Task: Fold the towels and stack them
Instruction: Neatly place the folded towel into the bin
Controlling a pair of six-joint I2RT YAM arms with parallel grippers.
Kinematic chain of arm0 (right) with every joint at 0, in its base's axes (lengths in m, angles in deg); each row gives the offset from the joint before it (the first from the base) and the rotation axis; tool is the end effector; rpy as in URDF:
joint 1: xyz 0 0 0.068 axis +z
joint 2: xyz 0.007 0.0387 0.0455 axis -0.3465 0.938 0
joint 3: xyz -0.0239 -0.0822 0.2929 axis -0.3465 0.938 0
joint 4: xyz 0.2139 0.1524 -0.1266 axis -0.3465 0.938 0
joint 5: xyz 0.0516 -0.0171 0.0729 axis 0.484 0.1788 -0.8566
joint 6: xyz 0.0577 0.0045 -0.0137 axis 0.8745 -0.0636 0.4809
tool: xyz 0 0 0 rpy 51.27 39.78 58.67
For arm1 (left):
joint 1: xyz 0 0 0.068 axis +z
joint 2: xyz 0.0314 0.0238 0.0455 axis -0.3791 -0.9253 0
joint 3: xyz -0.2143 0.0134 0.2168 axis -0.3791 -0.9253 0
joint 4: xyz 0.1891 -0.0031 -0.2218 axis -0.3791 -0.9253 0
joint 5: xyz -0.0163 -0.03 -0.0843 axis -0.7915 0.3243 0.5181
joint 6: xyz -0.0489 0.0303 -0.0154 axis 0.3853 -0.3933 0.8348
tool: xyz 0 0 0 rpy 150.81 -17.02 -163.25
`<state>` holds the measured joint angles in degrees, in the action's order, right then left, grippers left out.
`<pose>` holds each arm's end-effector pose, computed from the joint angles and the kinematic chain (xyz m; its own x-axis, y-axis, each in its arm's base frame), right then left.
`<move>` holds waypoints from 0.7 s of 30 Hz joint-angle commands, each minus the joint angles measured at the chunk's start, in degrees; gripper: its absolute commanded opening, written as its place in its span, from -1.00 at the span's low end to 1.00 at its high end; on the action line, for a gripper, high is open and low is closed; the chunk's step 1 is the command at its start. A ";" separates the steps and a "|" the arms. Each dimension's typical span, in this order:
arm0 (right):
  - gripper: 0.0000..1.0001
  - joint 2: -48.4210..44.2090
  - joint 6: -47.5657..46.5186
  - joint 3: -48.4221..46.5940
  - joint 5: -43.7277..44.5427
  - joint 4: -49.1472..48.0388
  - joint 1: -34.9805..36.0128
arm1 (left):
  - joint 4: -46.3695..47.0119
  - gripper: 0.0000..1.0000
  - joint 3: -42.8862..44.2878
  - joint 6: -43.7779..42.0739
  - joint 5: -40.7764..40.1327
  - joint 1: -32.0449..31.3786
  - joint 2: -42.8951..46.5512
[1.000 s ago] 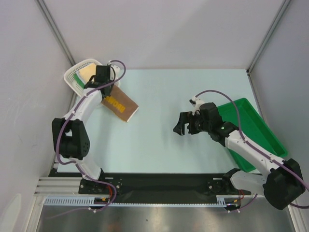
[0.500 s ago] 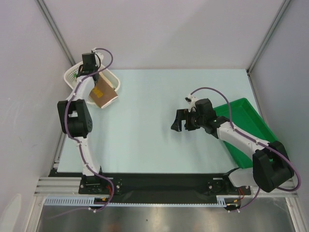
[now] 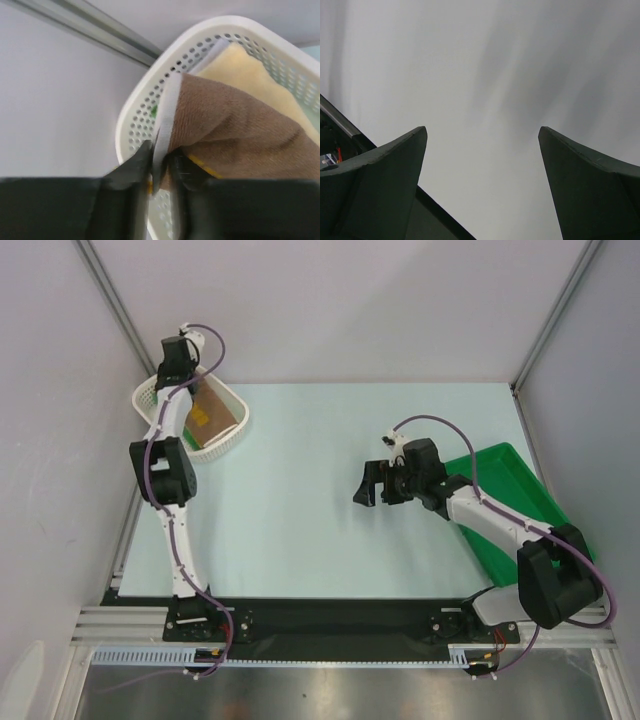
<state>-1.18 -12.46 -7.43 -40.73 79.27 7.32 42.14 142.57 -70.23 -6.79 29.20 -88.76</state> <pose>0.2780 0.1617 0.2448 -0.7453 -0.0546 -0.6645 -0.4526 0.7732 0.4441 0.6133 0.0890 0.2836 -0.5775 0.4354 -0.6906 -0.1232 0.7897 0.6009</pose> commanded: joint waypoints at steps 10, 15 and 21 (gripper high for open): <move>0.99 1.90 0.19 -2.53 1.18 -0.38 0.09 | 3.35 0.67 5.33 9.19 -5.32 -1.82 1.72; 1.00 -0.03 0.72 -2.79 2.50 1.02 1.50 | -4.47 0.73 3.76 17.00 -2.95 -6.46 7.26; 0.99 -5.64 2.30 -6.57 7.07 7.87 1.85 | -11.68 1.00 -9.15 25.35 5.55 -16.21 23.42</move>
<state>-1.36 -11.31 -9.61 -36.78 84.10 9.13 34.49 137.01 -52.55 -7.56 18.58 -77.57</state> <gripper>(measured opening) 0.995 0.996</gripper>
